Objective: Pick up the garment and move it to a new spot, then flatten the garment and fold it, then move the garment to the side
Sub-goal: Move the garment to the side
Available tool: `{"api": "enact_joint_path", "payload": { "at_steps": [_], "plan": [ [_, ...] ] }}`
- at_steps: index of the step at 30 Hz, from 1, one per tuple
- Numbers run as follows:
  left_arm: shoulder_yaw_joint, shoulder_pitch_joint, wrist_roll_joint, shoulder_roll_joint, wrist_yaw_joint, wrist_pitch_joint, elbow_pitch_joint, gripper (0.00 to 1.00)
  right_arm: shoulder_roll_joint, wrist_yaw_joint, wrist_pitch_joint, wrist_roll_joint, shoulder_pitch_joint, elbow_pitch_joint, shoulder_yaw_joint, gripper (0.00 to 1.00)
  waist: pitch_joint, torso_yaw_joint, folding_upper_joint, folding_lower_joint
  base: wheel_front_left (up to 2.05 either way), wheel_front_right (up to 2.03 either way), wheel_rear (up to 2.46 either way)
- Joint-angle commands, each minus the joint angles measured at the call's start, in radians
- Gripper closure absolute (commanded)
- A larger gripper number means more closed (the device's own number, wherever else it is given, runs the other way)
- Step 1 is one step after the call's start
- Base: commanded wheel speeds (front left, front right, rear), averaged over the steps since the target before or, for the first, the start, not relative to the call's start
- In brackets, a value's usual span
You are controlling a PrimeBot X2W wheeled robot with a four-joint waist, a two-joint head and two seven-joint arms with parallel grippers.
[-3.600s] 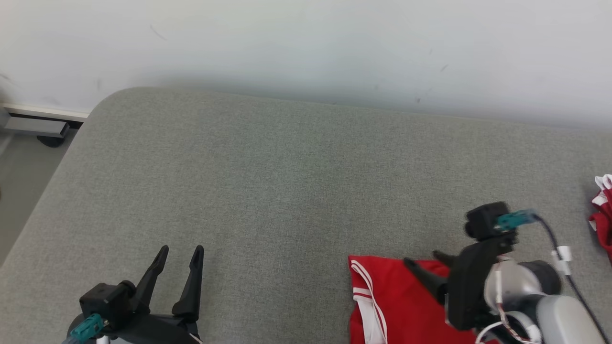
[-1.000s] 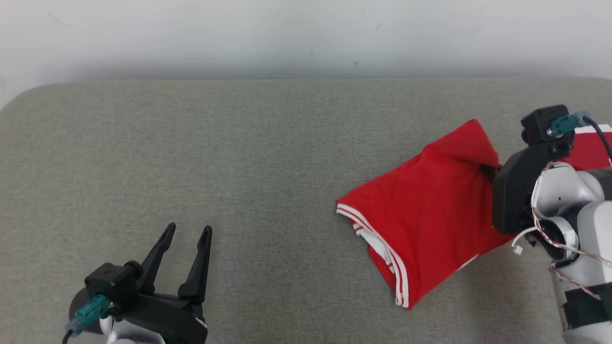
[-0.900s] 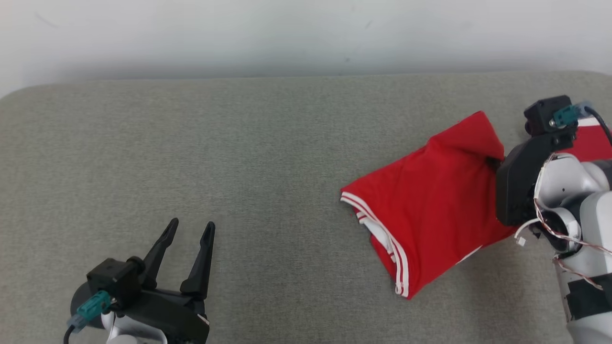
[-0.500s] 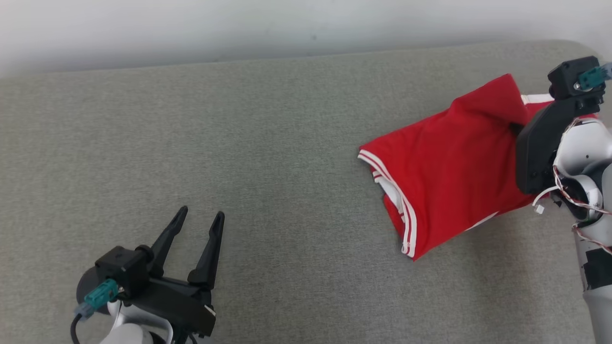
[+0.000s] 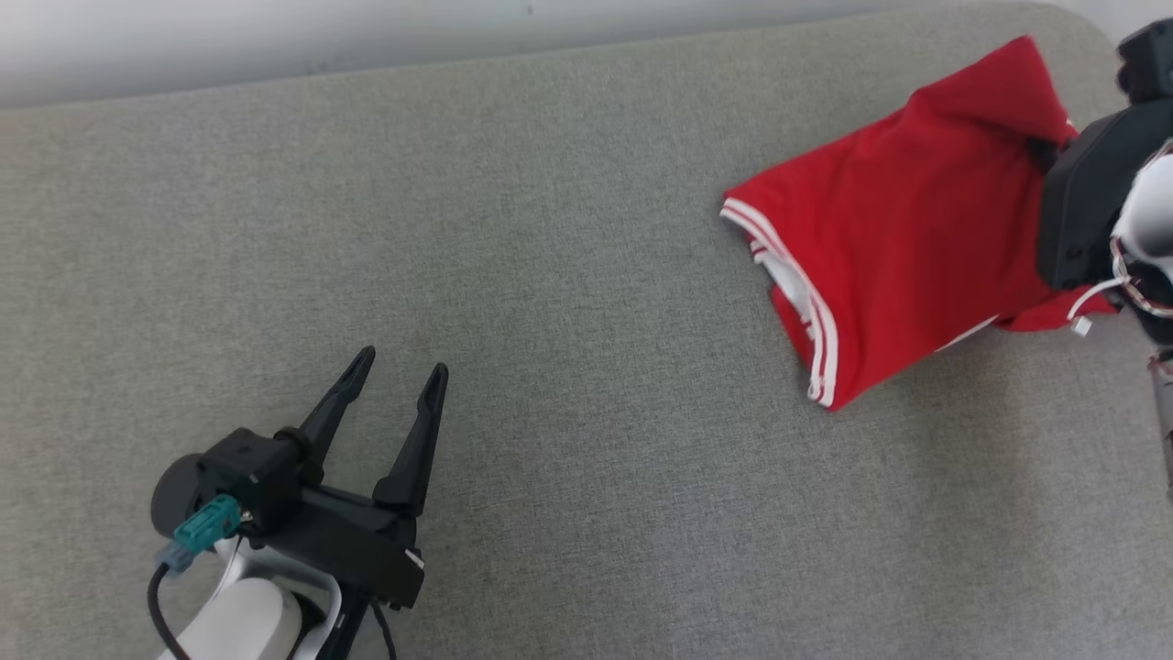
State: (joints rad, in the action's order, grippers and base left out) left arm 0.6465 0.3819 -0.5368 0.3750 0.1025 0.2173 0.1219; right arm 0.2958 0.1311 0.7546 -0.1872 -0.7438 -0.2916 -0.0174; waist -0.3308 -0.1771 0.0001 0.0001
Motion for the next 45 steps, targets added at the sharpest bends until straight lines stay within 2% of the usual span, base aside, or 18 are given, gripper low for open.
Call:
{"api": "enact_joint_path", "payload": {
  "at_steps": [1, 12, 25, 32, 45],
  "plan": [
    [0.002, 0.022, 0.008, 0.003, 0.001, -0.002, -0.004, 0.0, 0.02, -0.001, -0.023, -0.018, -0.028, -0.025, 0.009, 1.0, -0.024, -0.013, -0.0001, -0.0001, 0.0, 0.0, 0.0],
    [0.026, 0.069, 0.034, 0.008, -0.005, -0.021, -0.024, 0.0, 0.097, -0.001, -0.14, -0.034, -0.102, -0.163, -0.01, 1.0, -0.091, -0.007, -0.0001, -0.0001, 0.0, 0.0, 0.0],
    [0.034, 0.071, 0.036, 0.027, 0.0, -0.04, -0.042, 0.0, 0.203, -0.001, -0.134, -0.04, -0.079, -0.144, -0.061, 1.0, -0.117, 0.0, -0.0001, -0.0001, 0.0, 0.0, 0.0],
    [0.042, 0.079, 0.041, 0.038, 0.002, -0.056, -0.059, 0.0, 0.256, -0.001, -0.135, 0.015, -0.039, -0.137, -0.05, 1.0, -0.13, 0.008, -0.0001, -0.0001, 0.0, 0.0, 0.0],
    [0.058, 0.082, 0.052, 0.058, 0.009, -0.081, -0.093, 0.0, 0.3, -0.001, -0.252, 0.216, -0.063, -0.21, -0.045, 1.0, -0.165, 0.051, -0.0001, -0.0001, 0.0, 0.0, 0.0]
  ]
}}
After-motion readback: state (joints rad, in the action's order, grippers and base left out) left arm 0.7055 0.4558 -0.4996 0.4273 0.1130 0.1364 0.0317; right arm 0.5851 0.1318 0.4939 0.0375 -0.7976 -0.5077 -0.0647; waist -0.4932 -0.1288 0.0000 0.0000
